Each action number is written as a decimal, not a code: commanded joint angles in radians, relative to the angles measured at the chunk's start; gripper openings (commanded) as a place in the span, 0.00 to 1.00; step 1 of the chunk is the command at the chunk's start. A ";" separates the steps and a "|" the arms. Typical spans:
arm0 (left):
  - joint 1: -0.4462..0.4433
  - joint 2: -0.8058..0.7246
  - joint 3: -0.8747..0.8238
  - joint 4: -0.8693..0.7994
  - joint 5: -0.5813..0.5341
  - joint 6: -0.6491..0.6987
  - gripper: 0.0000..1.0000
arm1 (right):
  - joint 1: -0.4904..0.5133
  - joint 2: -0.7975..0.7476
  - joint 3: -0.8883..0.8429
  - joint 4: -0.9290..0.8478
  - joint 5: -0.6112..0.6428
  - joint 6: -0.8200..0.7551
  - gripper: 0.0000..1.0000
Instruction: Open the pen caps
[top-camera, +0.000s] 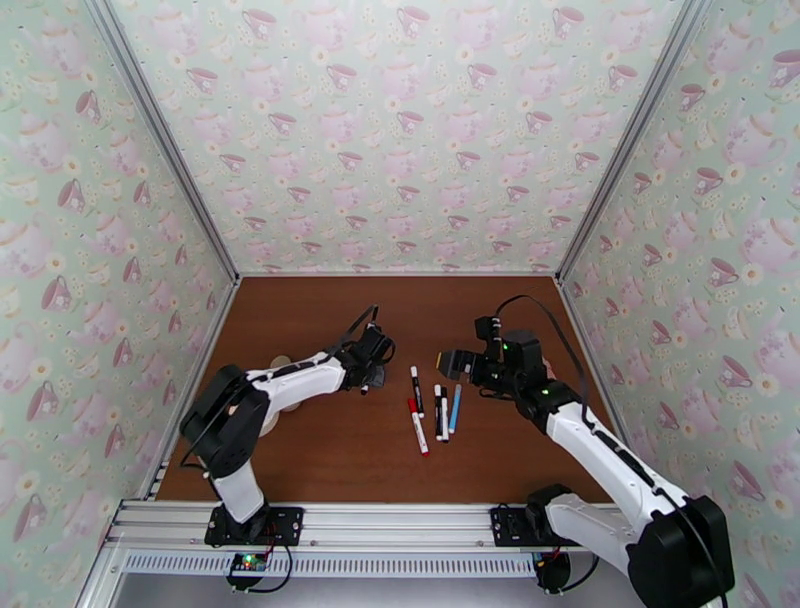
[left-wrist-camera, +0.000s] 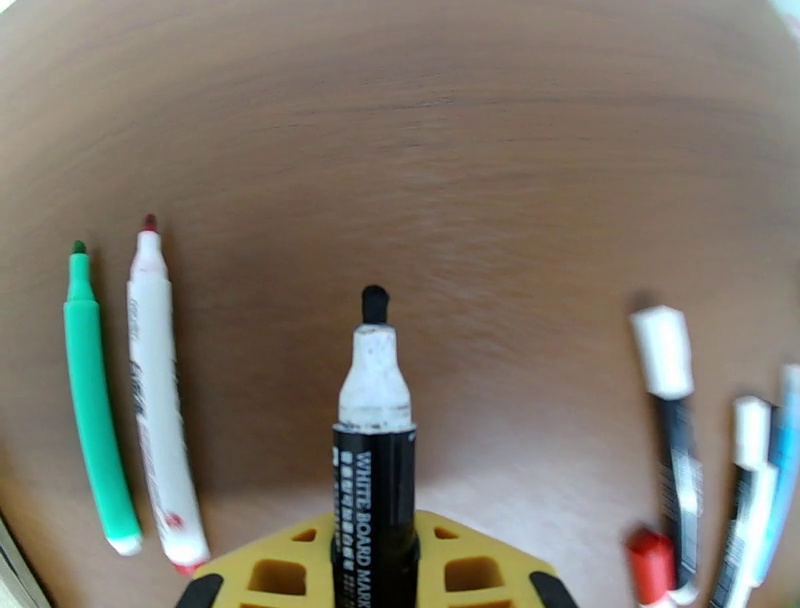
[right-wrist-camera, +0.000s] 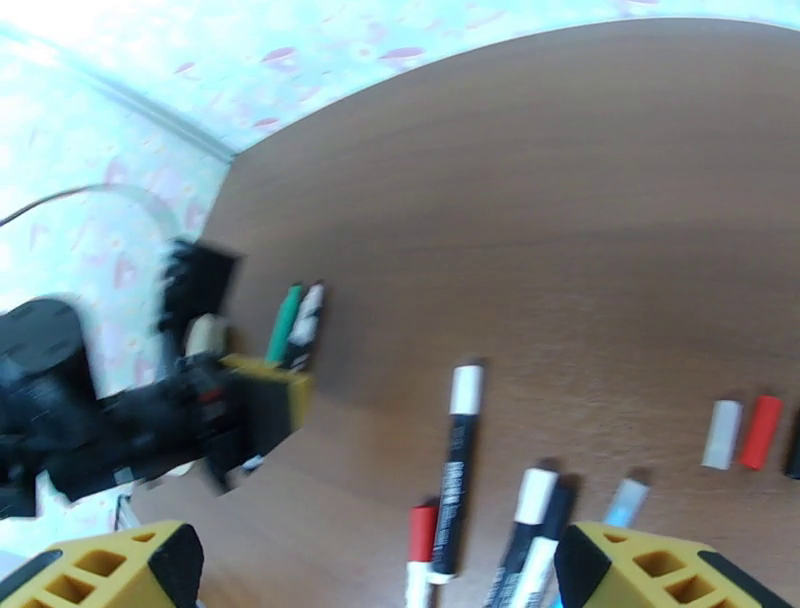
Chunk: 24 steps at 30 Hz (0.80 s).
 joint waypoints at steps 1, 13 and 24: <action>0.016 0.048 0.038 -0.002 -0.088 0.034 0.11 | 0.004 -0.012 -0.016 0.039 -0.037 0.037 1.00; 0.060 0.160 0.117 -0.011 -0.115 0.074 0.23 | 0.004 0.048 0.031 -0.019 -0.046 -0.019 1.00; 0.068 0.144 0.121 -0.019 -0.088 0.070 0.38 | 0.004 0.053 0.047 -0.050 -0.047 -0.026 1.00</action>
